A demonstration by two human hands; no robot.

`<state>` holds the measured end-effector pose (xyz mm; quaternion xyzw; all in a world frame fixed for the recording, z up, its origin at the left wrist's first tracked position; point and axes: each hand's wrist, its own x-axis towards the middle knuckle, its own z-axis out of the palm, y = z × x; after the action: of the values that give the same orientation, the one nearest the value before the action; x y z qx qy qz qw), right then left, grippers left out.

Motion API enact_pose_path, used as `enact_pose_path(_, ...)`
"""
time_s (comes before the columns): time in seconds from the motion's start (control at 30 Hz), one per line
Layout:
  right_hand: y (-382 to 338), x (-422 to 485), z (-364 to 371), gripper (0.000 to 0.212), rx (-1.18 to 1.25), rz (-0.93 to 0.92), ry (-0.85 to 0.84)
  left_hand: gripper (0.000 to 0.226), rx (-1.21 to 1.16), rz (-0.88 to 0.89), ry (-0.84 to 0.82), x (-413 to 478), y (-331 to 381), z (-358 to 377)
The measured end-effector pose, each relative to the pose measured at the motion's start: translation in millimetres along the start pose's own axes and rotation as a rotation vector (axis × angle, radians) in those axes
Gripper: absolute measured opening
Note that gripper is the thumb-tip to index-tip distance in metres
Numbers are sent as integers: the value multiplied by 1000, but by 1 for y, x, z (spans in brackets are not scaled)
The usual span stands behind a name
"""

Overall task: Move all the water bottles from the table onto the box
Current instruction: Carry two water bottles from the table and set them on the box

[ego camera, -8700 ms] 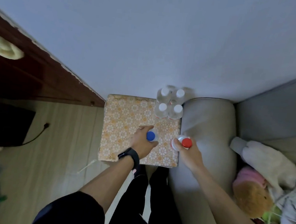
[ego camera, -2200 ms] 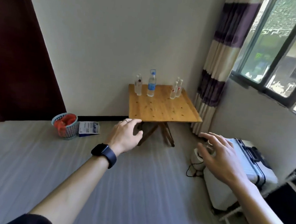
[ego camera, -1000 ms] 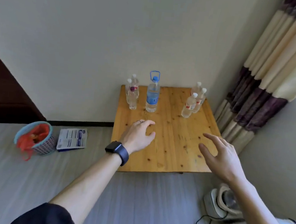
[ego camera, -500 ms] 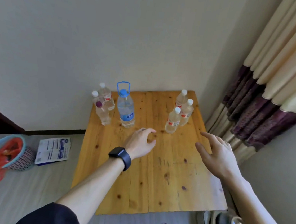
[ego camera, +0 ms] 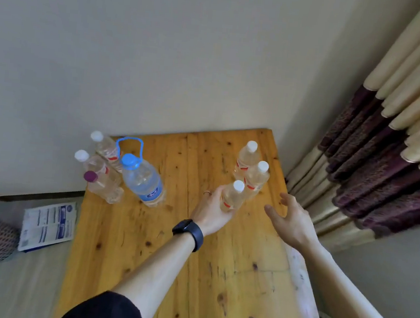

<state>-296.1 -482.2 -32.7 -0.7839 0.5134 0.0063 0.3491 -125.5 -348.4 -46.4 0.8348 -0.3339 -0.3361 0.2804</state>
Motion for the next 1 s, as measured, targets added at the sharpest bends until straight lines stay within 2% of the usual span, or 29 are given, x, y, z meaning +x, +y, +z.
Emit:
enact_pose_path(0.13,-3,62,24,92,80,65,-2,94,32,-48,6,41,-4,19)
enact_pose_path(0.27,-12,106,47,102,173,54,1,90,121,-41,-25,67,-6,35)
enact_pose_path(0.43,-1,119,60,77,206,-62,17,67,107,-47,17,68,-2,44)
enact_pose_path(0.5,7,115,57,68,212,-86,9,66,96,-106,56,58,-2,44)
enact_pose_path(0.63,30,80,47,70,221,-82,-79,67,37,-181,130,22,-13,48)
enact_pose_path(0.8,65,18,53,72,177,-106,-288,59,21,-265,186,-26,-28,57)
enact_pose_path(1.0,72,-34,70,71,163,-78,-306,60,109,-277,181,-54,-37,64)
